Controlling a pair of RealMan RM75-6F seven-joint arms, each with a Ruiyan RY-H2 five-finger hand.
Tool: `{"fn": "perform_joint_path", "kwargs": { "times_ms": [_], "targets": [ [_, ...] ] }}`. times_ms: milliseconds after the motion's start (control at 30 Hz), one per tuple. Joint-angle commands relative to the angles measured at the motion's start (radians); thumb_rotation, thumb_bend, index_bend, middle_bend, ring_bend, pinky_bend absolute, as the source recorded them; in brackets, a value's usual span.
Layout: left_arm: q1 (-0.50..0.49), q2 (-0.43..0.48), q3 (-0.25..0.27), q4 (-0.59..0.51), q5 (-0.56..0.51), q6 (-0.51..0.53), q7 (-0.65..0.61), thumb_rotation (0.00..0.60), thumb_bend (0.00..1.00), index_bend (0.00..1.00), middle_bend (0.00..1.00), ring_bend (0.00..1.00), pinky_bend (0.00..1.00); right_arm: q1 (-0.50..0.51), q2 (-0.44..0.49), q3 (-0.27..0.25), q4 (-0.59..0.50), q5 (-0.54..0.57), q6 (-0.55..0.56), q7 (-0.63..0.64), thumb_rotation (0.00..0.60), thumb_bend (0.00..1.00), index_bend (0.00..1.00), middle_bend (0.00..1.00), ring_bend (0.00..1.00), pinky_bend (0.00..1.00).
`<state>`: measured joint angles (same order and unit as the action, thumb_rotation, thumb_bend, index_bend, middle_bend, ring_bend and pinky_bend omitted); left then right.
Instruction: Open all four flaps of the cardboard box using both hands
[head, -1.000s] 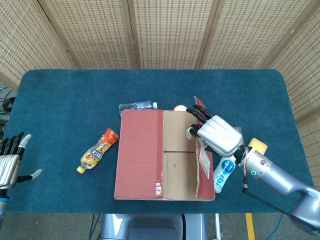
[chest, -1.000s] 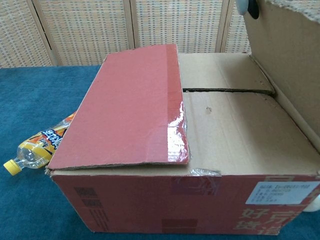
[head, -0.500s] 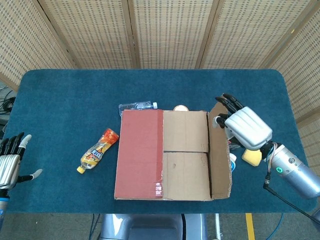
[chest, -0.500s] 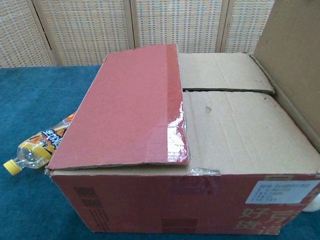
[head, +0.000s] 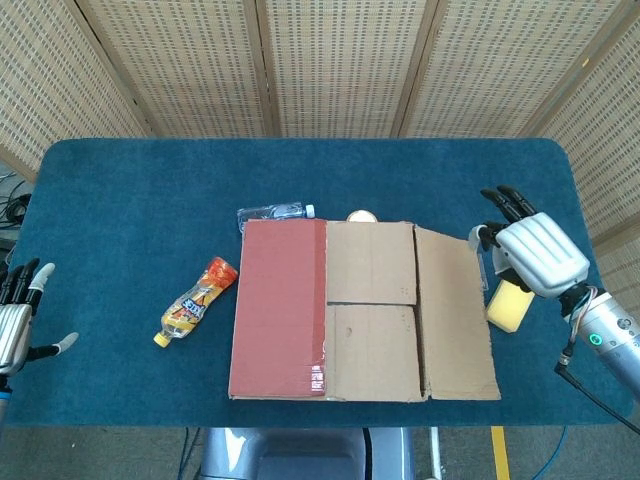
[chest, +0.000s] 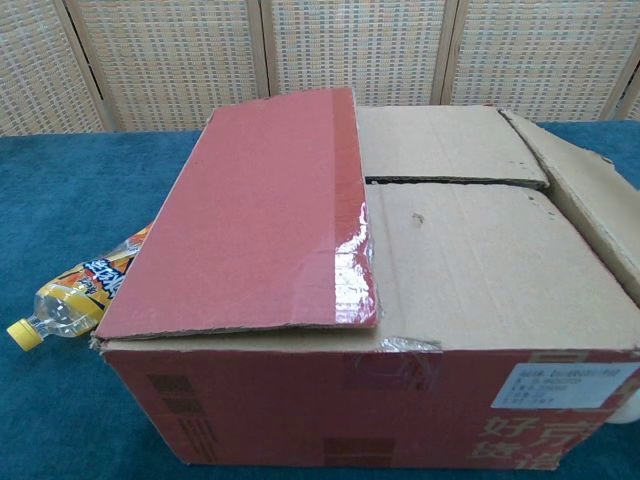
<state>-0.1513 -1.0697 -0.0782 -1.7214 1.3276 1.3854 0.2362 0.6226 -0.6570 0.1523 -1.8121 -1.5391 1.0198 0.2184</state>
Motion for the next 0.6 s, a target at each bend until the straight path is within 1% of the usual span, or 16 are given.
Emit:
{"fn": "perform_joint_path", "kwargs": {
  "times_ms": [33,167,333,467,600],
  "targets": [
    [-0.023,0.045,0.001,-0.024,0.051,-0.019,-0.023,0.487,0.11,0.04,0.00,0.00,0.00,-0.025,-0.030,-0.011,0.022,-0.005,0.028,0.017,0.600,1.00,0.45,0.51,0.07,0.00],
    [-0.056,0.117,0.011,-0.057,0.115,-0.066,-0.065,0.487,0.16,0.04,0.00,0.00,0.00,-0.049,-0.061,-0.015,0.031,0.000,0.058,0.009,0.600,1.00,0.44,0.45,0.07,0.00],
    [-0.101,0.189,0.015,-0.082,0.187,-0.114,-0.111,0.488,0.27,0.04,0.00,0.00,0.00,-0.079,-0.091,-0.015,0.025,0.021,0.098,-0.034,0.600,1.00,0.37,0.34,0.06,0.00],
    [-0.148,0.239,0.011,-0.105,0.250,-0.154,-0.146,0.489,0.30,0.04,0.00,0.00,0.00,-0.118,-0.133,-0.012,0.015,0.052,0.158,-0.115,0.600,1.00,0.29,0.27,0.01,0.00],
    [-0.185,0.264,0.006,-0.114,0.293,-0.180,-0.175,0.494,0.32,0.04,0.00,0.00,0.00,-0.146,-0.164,-0.014,0.011,0.073,0.200,-0.183,0.600,1.00,0.25,0.21,0.00,0.00]
  ]
}}
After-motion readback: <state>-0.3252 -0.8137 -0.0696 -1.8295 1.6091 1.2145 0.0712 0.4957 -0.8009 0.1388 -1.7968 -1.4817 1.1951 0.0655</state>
